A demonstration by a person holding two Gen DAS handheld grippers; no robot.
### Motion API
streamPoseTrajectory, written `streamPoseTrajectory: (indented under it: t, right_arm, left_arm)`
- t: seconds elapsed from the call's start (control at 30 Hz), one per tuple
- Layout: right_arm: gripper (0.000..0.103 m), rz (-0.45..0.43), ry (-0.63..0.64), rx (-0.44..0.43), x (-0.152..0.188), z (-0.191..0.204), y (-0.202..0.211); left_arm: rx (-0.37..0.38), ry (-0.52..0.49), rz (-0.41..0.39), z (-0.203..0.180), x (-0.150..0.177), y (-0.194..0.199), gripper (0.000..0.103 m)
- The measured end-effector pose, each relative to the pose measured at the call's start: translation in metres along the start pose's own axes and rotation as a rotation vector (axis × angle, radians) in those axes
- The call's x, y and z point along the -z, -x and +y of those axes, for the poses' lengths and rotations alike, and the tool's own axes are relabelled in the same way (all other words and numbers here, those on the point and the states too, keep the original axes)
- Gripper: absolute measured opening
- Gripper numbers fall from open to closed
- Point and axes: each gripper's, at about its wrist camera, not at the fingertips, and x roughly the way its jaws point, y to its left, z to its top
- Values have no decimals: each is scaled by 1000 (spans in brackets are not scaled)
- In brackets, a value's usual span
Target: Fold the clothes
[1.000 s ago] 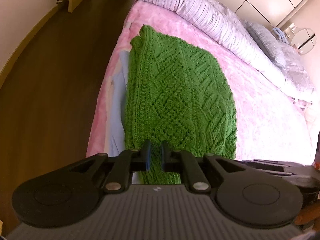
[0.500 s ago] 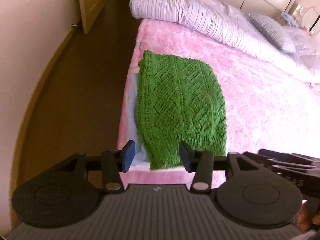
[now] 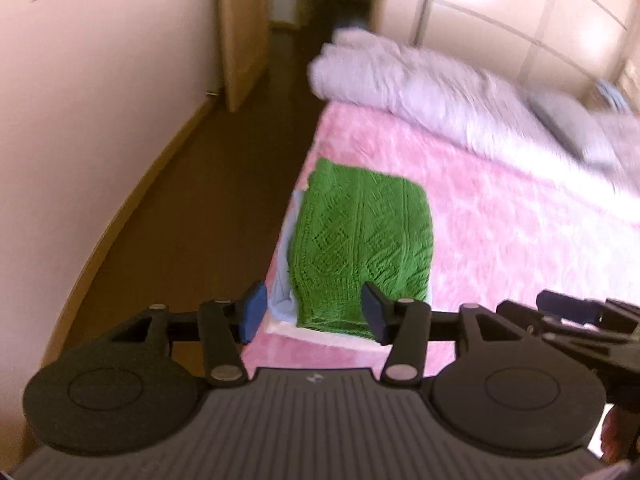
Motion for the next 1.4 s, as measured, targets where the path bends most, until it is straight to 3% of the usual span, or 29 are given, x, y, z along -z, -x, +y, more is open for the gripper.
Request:
streamPoseTrajectory:
  t: [0.33, 0.47, 0.57, 0.87, 1.23, 1.4]
  right_arm:
    - [54, -5, 117, -122, 29, -87, 54]
    - [54, 7, 89, -167, 40, -116, 80]
    - [54, -3, 86, -189, 46, -126, 103]
    - [54, -61, 65, -202, 66, -138, 165]
    - [54, -11, 21, -147, 118, -139, 206]
    - [54, 2, 29, -138, 120, -145, 217]
  left_arm:
    - [-185, 218, -31, -83, 68, 55, 51]
    - [-178, 266, -46, -112, 90, 77, 49]
    - [-183, 250, -48, -130, 98, 96, 42]
    - [-185, 156, -69, -173, 111, 138, 42]
    - [-167, 148, -14, -182, 176, 166, 42]
    - [-171, 137, -1, -195, 192, 176, 42]
